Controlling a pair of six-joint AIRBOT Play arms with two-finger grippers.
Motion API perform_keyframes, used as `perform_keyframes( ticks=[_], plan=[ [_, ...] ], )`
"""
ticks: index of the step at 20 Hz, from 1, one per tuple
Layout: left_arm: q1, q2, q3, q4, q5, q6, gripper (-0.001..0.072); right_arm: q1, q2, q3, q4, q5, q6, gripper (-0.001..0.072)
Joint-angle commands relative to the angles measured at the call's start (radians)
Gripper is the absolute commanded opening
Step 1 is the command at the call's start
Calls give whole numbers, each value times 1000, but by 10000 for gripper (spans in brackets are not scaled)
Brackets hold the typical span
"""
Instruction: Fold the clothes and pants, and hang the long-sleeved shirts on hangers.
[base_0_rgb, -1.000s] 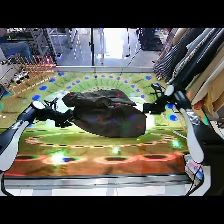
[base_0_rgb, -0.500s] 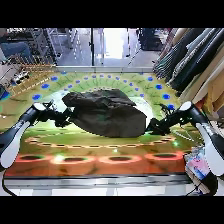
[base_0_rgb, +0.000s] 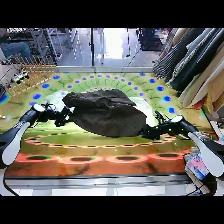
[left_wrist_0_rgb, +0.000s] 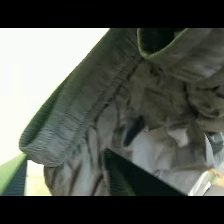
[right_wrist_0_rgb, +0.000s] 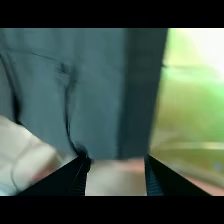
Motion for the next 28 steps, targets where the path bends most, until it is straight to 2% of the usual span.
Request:
perform_keyframes(
  ticks=[1,2,3,4,5,7,9,13,15,16,18,20,22,24,28],
  plan=[
    [1,-6,0,-35,42,-6,326,50,-18,-14,1,-179,-22,401],
    [1,-6,0,-35,54,-6,237,60,-20,-14,7,-216,-23,380],
    [1,-6,0,-35,63,-6,141,69,-19,-12,10,-249,-33,294],
    [-1,-6,0,-35,76,-6,13,74,-19,-11,15,-264,-61,190],
    [-2,-5,0,-39,87,-6,13,78,-19,-6,15,-261,-88,108],
    [-1,-3,0,-74,95,32,10,78,-5,3,10,-203,-152,10],
    [-1,9,0,-139,87,142,8,78,51,2,-28,-163,-182,9],
    [1,52,0,-154,39,188,8,77,209,3,-117,-133,-173,7],
    [7,109,0,-154,10,246,8,77,311,3,-147,-87,-174,7],
    [10,155,1,-154,-19,303,9,77,368,9,-174,-65,-174,6],
    [14,280,1,-155,-90,426,9,77,497,53,-229,6,-171,6],
    [24,447,1,-155,-161,499,8,77,634,146,-280,89,-171,6],
    [47,632,31,-155,-244,520,10,77,782,288,-328,151,-171,6],
    [86,812,104,-202,-317,520,10,77,912,441,-362,153,-171,6],
    [196,1096,308,-412,-320,581,12,77,1030,729,-336,142,-171,5]
  ],
)
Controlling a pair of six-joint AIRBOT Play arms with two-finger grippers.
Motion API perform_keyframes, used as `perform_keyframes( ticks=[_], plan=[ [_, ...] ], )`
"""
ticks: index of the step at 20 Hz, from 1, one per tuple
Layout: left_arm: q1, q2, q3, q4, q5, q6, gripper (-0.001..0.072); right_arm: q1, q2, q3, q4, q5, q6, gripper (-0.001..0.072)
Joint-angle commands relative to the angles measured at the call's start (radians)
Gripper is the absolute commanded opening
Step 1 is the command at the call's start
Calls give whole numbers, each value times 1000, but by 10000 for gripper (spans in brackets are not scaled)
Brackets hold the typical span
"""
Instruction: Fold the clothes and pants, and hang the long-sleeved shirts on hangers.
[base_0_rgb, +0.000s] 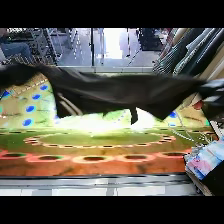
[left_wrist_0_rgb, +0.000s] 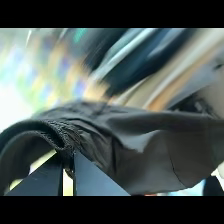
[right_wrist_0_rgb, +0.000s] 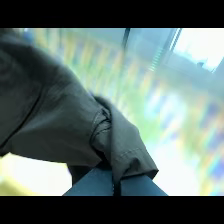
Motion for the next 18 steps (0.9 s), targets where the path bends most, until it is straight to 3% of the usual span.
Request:
perform_keyframes(
  ticks=[1,4,7,9,12,15,18],
  plan=[
    [85,235,172,-143,-8,76,12,1,92,259,-8,10,0,5],
    [101,278,218,-43,93,71,11,1,25,374,-37,-42,-11,5],
    [101,158,159,18,-18,-35,11,1,-147,377,-40,-18,-7,5],
    [87,35,61,17,-113,-39,12,1,-337,367,60,74,-3,5],
    [50,-162,-115,18,-118,-28,12,53,-657,310,175,103,-5,7],
    [-5,-413,-226,21,-41,-23,12,105,-939,302,133,26,-3,7],
    [-68,-645,-226,-14,140,11,12,104,-1103,302,109,-150,13,7]
  ],
)
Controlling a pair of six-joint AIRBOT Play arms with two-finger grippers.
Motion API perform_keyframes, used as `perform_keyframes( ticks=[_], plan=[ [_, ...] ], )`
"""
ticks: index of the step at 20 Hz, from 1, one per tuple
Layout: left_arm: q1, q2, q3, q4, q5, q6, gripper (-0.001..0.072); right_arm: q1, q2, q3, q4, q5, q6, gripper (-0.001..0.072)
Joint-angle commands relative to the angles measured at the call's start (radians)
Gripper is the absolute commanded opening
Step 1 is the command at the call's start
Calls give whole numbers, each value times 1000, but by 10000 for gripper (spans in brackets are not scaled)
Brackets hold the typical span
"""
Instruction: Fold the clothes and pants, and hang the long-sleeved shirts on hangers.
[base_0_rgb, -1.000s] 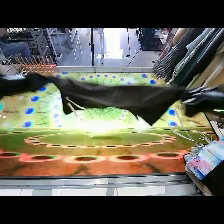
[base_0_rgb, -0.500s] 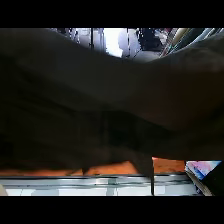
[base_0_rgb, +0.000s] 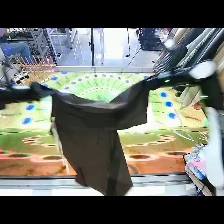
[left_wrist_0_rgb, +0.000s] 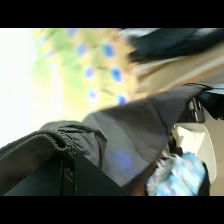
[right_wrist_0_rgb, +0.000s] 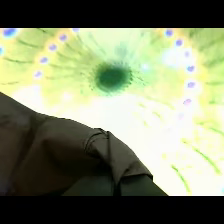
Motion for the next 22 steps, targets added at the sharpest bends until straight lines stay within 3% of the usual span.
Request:
perform_keyframes(
  ticks=[1,3,5,8,11,14,18,22],
  plan=[
    [-61,-254,-34,-63,199,29,12,13,-204,-4,-14,-188,29,7],
    [-64,-309,-14,-129,249,69,12,13,-208,6,-19,-248,27,6],
    [-56,-311,11,-142,257,75,12,13,-200,55,-19,-211,26,6],
    [-20,-309,66,-143,211,70,12,13,-160,132,-19,-19,27,7],
    [42,-309,92,-136,10,70,12,13,-82,135,-17,292,87,7],
    [96,-309,92,65,-193,19,11,60,-34,42,-12,623,183,7],
    [111,-311,92,424,-320,14,11,181,63,-261,-12,640,174,6],
    [110,-332,92,577,-357,21,11,283,106,-544,-17,639,154,5]
  ],
)
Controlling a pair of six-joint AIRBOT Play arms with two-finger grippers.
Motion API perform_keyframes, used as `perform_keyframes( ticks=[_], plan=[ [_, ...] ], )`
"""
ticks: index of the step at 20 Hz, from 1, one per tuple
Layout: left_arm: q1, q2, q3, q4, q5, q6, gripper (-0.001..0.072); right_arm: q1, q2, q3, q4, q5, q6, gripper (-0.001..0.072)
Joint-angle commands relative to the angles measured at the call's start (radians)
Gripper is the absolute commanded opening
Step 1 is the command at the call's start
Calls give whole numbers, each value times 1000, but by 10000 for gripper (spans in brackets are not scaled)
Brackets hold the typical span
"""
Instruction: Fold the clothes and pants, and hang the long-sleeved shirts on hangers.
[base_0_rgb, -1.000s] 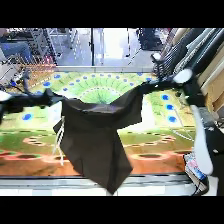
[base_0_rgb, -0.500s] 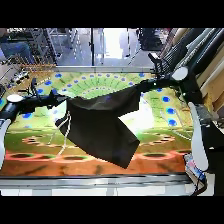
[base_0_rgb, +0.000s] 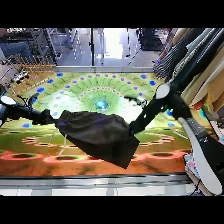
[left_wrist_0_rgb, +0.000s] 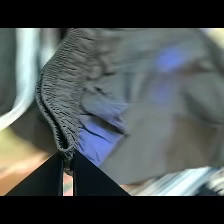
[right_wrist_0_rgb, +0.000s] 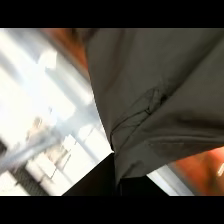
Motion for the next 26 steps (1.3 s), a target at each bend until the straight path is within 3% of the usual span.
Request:
perform_keyframes(
  ticks=[1,3,4,5,6,7,10,13,16,19,22,23,25,26],
  plan=[
    [4,-21,1,158,-59,1,12,87,31,-237,-18,37,-9,6],
    [-3,-34,1,158,-50,15,14,122,29,-332,-16,9,-21,7],
    [-8,-37,1,158,-33,16,62,138,27,-365,-14,-29,-39,11],
    [-11,-36,2,156,-10,16,230,148,26,-388,-16,-66,-48,169],
    [-14,-32,3,150,3,15,425,145,28,-395,-26,-79,-64,411],
    [-14,-27,10,150,8,16,508,117,36,-395,-43,-95,-64,512],
    [6,-10,85,150,0,-49,508,-92,101,-429,-8,-220,27,525],
    [14,17,170,83,1,-119,497,-306,185,-624,163,-436,85,574],
    [-5,53,178,-142,12,-78,493,-334,196,-827,287,-592,59,652],
    [-52,62,178,-190,11,-36,454,-286,196,-938,444,-729,-48,680],
    [-116,58,175,-182,11,-20,454,-179,194,-948,485,-899,-61,671],
    [-141,55,175,-174,11,9,432,-138,193,-947,504,-960,-61,597],
    [-188,46,174,-124,11,37,249,-68,187,-927,518,-1083,-63,407],
    [-213,40,167,-95,12,37,204,-52,185,-906,490,-1125,-68,170]
  ],
)
